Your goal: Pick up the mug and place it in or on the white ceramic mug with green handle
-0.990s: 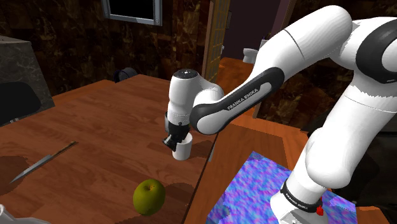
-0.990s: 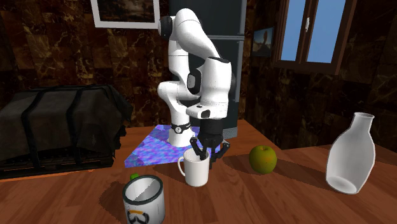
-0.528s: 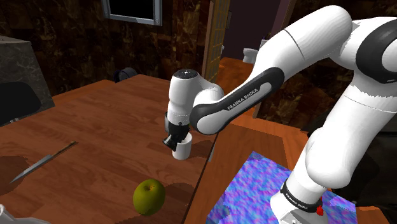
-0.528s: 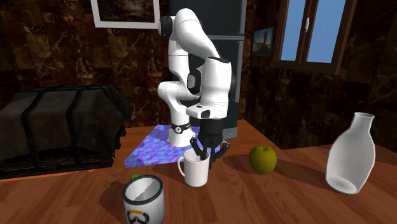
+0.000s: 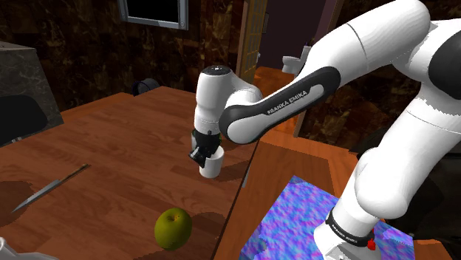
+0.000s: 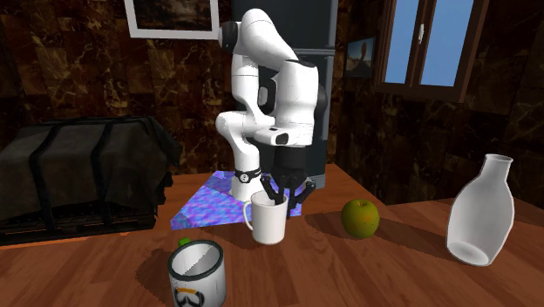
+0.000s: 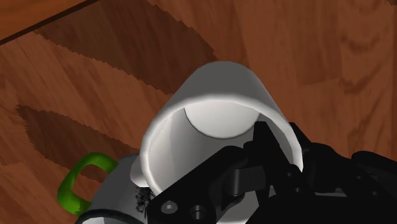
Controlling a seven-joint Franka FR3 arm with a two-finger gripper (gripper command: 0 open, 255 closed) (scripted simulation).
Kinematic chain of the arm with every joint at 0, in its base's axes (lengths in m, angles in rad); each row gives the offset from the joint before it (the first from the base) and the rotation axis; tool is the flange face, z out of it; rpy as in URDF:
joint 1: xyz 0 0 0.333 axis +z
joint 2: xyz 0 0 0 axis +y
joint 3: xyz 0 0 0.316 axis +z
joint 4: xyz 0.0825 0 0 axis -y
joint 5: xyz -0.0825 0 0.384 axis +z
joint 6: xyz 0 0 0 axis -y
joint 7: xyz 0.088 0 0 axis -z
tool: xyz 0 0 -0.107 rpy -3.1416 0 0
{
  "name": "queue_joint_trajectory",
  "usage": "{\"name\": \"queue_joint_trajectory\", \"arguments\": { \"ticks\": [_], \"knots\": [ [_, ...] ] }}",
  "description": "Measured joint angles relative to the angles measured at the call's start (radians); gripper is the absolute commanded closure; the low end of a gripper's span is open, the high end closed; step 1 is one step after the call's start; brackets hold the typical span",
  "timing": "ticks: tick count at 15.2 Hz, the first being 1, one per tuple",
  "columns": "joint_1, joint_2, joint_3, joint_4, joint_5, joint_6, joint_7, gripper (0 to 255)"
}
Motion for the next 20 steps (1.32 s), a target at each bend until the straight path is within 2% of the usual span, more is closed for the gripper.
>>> {"name": "queue_joint_trajectory", "arguments": {
  "ticks": [20],
  "knots": [
    [0.01, -0.115, -0.022, 0.164, 0.075, -0.265, -0.077, 255]
  ]
}}
